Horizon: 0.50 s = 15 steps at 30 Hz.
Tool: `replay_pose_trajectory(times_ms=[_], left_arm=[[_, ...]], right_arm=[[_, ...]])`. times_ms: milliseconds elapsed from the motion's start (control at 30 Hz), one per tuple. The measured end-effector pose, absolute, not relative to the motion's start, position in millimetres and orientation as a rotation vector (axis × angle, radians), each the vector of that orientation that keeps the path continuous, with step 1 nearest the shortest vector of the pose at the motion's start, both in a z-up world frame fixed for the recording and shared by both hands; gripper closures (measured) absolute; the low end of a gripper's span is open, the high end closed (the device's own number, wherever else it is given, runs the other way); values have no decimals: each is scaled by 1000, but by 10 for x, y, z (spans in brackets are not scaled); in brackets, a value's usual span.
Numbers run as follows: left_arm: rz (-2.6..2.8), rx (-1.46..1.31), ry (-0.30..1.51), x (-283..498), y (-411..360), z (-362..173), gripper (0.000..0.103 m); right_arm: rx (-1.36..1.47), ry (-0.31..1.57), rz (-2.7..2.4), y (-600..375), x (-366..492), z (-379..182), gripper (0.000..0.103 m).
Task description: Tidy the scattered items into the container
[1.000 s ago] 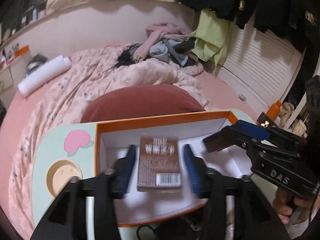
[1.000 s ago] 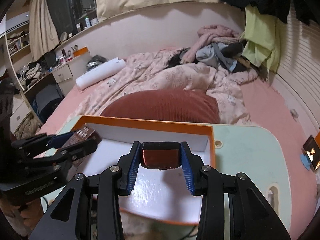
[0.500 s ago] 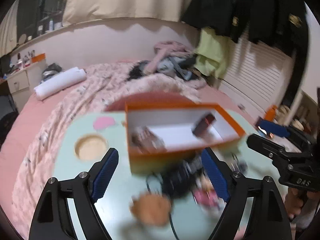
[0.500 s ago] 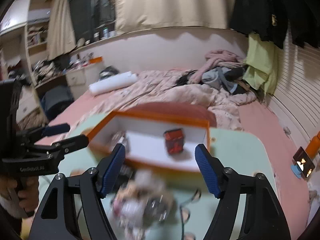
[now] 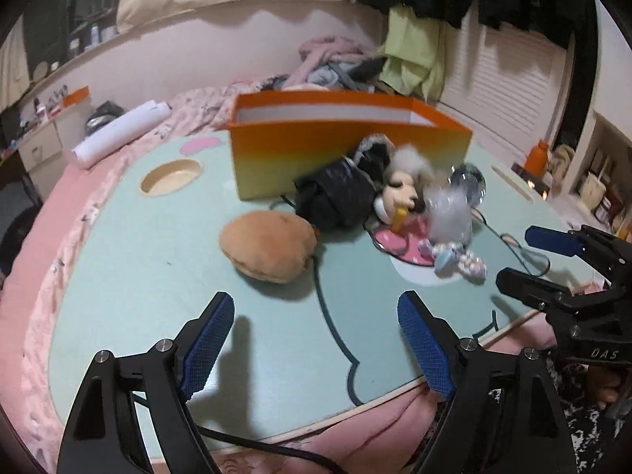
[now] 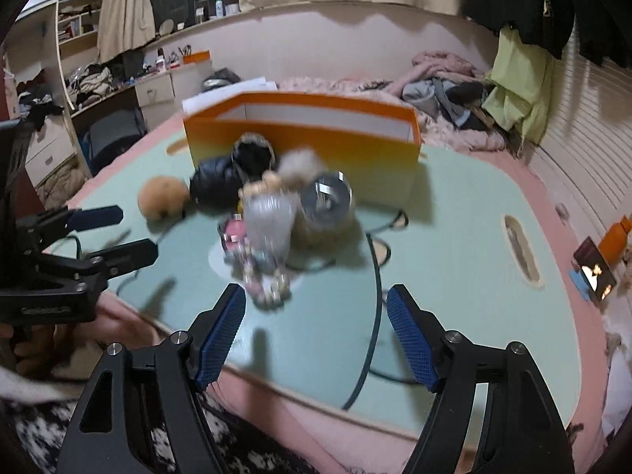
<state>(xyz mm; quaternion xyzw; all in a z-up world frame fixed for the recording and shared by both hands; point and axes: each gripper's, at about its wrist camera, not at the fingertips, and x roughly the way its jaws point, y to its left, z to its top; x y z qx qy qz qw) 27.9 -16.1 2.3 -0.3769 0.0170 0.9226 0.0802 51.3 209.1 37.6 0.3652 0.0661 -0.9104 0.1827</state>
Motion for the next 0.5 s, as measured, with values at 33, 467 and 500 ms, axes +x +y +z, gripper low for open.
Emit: replay_pose_trajectory(times_ms=[33,467,500], left_arm=[[2760,-1136,59,271,-155,6,18],[2797,-1154,125,287,-140,-28,0],[2797,-1153,126,284,-139,-31,0]], right_arm=[[1058,193,-2556,2082,497,326,29],[1064,195,-2524,2103,434,214,0],[1064,195,-2524,2105,433,213,0]])
